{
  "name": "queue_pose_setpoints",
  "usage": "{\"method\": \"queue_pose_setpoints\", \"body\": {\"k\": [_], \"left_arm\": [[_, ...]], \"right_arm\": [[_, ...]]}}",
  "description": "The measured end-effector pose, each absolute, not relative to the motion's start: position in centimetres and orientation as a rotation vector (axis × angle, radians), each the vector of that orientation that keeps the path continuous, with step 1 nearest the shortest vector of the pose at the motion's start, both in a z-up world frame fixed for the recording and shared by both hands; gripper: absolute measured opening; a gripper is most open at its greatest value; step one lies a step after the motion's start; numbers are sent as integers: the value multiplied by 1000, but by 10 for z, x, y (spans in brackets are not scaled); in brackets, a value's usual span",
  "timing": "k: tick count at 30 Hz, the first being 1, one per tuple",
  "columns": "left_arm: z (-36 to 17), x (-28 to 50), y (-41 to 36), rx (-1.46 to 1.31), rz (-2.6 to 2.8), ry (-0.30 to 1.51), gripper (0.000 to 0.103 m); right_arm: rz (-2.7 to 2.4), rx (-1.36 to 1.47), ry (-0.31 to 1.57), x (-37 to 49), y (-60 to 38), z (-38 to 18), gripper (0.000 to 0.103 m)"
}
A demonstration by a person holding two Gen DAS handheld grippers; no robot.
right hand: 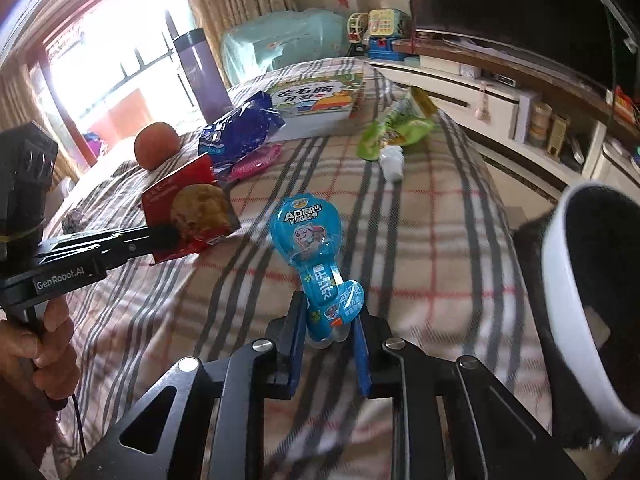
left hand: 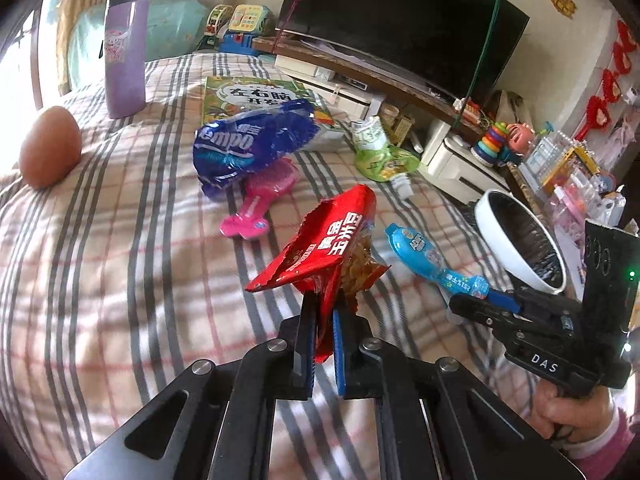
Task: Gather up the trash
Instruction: 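Grasp the red cookie bag with the left tool while the right tool grasps the blue bone-shaped packet, then carry the red bag and blue packet with both tools over the bin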
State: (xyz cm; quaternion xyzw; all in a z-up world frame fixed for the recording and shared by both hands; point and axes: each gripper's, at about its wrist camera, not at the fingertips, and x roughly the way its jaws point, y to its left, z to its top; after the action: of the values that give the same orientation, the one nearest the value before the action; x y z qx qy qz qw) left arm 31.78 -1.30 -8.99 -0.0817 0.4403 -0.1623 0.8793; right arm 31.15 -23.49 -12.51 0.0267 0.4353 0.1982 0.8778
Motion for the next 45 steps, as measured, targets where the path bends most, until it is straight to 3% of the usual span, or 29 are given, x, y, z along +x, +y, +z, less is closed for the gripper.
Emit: {"method": "queue_pose_setpoints", "body": {"k": [45], "left_arm": [[-66,292,-121,-97,-534,917,5]], "right_arm": [[237,207,764,233,-341,-81,21]]}}
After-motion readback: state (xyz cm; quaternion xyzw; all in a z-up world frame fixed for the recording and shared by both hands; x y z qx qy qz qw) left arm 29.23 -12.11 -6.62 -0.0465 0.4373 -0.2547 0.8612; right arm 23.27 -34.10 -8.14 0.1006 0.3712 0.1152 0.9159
